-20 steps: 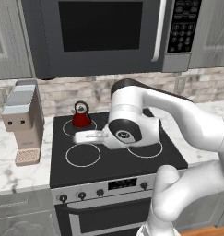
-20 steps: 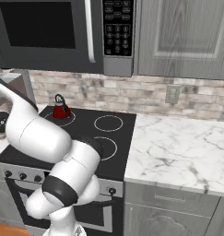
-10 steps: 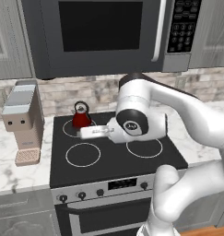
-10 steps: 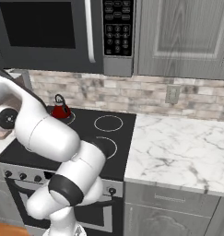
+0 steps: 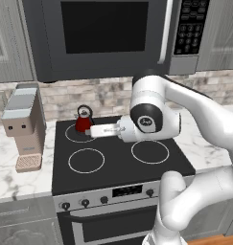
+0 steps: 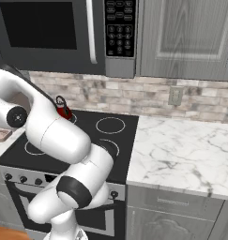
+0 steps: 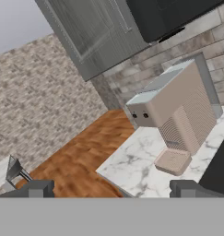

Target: The kettle is done boiling. Turn off the stove, then wait for 300 timesteps before moving the kettle to the dining table.

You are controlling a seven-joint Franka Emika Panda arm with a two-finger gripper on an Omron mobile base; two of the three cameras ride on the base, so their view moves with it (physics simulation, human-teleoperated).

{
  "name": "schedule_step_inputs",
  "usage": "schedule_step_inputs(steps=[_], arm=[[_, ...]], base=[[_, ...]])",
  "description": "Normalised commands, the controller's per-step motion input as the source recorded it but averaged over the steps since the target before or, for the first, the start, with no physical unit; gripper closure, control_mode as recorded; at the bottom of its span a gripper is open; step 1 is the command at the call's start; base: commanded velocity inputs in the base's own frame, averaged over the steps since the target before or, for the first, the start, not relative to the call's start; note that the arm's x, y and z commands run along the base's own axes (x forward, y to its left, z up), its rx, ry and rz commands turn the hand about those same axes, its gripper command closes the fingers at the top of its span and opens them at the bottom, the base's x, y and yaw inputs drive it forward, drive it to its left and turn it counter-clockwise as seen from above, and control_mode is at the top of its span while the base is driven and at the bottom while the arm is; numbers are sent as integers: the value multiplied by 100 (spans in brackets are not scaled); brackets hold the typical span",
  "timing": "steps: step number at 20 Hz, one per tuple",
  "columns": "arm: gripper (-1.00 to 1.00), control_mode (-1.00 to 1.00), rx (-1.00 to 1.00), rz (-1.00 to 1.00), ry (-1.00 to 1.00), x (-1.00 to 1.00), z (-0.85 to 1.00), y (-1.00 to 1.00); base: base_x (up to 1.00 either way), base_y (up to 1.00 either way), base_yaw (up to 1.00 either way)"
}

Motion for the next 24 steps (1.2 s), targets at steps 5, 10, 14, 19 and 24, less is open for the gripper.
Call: schedule_step_inputs(steps=[5, 10, 14, 19, 24], arm=[[-100, -100, -5, 0, 0, 0, 35, -20], [-100, -100, -4, 0, 0, 0, 32, -22], [-100, -100, -4, 0, 1, 0, 29, -21], [-100, -100, -2, 0, 4, 0, 24, -22], [-100, -100, 0, 0, 13, 0, 14, -22]], base=[[0, 0, 0], [0, 0, 0], [0, 0, 0], [0, 0, 0], [0, 0, 0]])
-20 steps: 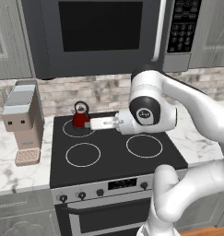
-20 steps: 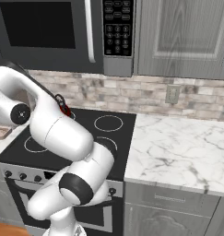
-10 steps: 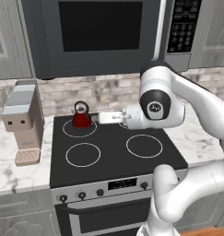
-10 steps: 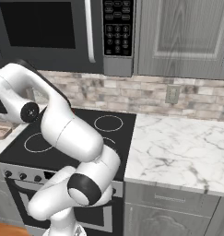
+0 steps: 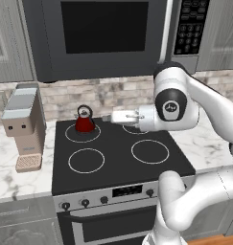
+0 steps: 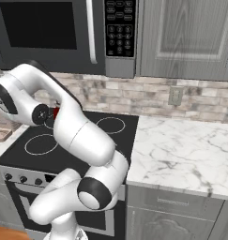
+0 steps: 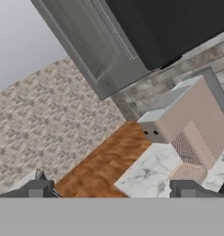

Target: The kettle is done boiling. Turn off the stove, then wait for 300 timesteps before moving the kettle to the dining table.

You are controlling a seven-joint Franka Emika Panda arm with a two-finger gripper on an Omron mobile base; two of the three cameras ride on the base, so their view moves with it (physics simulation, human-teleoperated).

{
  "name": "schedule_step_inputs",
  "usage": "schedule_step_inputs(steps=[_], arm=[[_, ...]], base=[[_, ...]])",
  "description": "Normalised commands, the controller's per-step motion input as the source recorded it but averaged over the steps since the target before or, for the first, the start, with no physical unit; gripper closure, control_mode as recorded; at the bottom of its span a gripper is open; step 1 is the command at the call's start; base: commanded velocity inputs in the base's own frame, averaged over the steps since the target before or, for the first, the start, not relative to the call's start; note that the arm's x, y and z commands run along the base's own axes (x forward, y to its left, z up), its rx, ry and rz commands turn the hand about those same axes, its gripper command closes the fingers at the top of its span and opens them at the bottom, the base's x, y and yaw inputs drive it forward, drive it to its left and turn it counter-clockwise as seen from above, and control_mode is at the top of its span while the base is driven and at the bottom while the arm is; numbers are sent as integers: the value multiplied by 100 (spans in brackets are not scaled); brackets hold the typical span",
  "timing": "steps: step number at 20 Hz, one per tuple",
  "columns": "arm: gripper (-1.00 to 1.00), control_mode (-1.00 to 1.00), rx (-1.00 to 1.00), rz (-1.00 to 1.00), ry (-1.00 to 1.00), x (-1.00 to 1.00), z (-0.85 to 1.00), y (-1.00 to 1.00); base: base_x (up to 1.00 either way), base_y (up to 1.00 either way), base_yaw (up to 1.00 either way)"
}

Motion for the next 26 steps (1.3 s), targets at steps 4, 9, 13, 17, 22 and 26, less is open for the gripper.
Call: schedule_step_inputs(steps=[4, 9, 13, 17, 22, 26], arm=[[-100, -100, -1, -1, 21, 0, 3, -10], [-100, -100, -7, -2, 22, 8, 3, 0], [-100, -100, -11, 0, 17, 3, 10, -2], [-100, -100, -18, 0, 9, 0, 21, -8], [-100, -100, -22, 0, 5, 0, 22, -17], [-100, -100, -22, 0, 2, 0, 14, -19]], base=[[0, 0, 0], [0, 0, 0], [0, 0, 0], [0, 0, 0], [0, 0, 0], [0, 0, 0]])
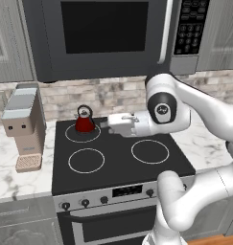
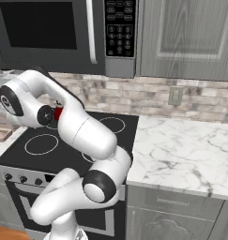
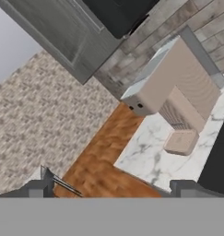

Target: The kettle is done boiling. Turn off the stove, then wait for 300 timesteps before moving the kettle to the dining table.

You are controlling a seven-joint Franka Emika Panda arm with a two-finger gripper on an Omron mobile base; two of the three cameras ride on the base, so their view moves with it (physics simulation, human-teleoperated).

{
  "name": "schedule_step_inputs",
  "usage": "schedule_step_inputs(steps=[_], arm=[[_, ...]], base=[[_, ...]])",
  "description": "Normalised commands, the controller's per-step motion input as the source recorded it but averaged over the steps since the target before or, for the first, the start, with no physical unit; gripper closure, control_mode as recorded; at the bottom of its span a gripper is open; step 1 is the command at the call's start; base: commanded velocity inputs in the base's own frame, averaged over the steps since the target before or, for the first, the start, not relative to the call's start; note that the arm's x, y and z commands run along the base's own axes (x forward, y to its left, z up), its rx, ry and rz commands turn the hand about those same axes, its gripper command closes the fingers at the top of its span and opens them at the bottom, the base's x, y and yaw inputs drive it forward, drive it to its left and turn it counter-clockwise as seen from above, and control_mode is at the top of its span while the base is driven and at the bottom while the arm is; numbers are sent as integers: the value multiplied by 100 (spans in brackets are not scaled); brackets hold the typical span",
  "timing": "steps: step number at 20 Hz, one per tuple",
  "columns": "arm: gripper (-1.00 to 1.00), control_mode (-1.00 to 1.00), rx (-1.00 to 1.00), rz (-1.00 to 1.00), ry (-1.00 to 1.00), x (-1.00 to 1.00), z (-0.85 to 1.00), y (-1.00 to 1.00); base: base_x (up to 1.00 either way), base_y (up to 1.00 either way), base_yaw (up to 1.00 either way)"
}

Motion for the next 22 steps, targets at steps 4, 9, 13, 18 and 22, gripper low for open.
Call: schedule_step_inputs(steps=[4, 9, 13, 18, 22], arm=[[-100, -100, -25, 0, 0, 0, 15, -24], [-100, -100, -31, 0, 0, 0, 27, -24], [-100, -100, -33, 0, 0, 0, 35, -22], [-100, -100, -34, 0, 0, 0, 44, -22], [-100, -100, -33, 0, 1, 0, 46, -20]], base=[[0, 0, 0], [0, 0, 0], [0, 0, 0], [0, 0, 0], [0, 0, 0]])
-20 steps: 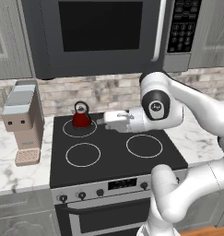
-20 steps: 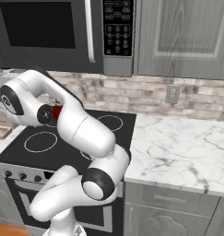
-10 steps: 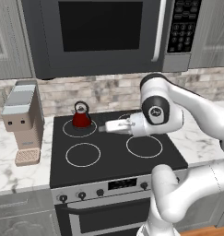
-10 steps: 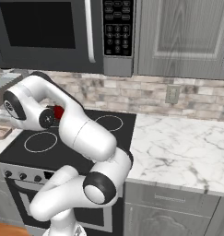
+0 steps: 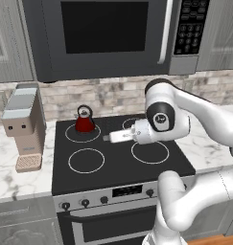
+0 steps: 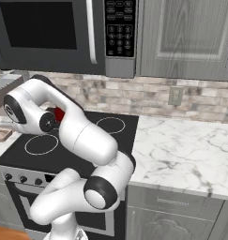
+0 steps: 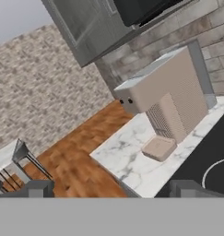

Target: The kettle is done boiling. Turn off the stove, then wait for 300 timesteps before moving the kettle to the dining table.

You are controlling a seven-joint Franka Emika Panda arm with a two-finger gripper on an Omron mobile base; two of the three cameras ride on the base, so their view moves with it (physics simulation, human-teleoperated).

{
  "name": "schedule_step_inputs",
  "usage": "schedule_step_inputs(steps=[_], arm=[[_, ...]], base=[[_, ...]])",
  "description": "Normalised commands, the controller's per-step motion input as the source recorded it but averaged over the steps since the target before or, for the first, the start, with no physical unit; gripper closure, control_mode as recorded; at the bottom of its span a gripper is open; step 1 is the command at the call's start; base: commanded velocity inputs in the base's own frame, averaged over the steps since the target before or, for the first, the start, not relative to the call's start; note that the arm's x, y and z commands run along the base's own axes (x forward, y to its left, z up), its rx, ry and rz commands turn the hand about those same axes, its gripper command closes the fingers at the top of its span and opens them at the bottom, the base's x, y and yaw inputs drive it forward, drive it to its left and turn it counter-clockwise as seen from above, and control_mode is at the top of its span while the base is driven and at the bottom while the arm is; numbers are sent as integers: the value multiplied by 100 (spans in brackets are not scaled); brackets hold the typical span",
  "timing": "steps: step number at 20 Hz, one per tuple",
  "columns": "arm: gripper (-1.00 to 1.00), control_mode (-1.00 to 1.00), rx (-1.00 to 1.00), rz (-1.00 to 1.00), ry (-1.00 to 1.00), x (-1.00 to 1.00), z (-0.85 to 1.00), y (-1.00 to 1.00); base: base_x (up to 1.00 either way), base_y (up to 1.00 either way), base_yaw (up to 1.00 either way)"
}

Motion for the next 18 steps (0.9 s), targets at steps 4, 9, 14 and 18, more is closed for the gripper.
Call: schedule_step_inputs(steps=[4, 9, 14, 18], arm=[[-100, -100, -33, 0, 4, 0, 49, -23], [-100, -100, -32, 0, 5, 0, 52, -25], [-100, -100, -32, 0, 5, 0, 53, -27], [-100, -100, -32, 0, 6, 0, 54, -31]], base=[[0, 0, 0], [0, 0, 0], [0, 0, 0], [0, 0, 0]])
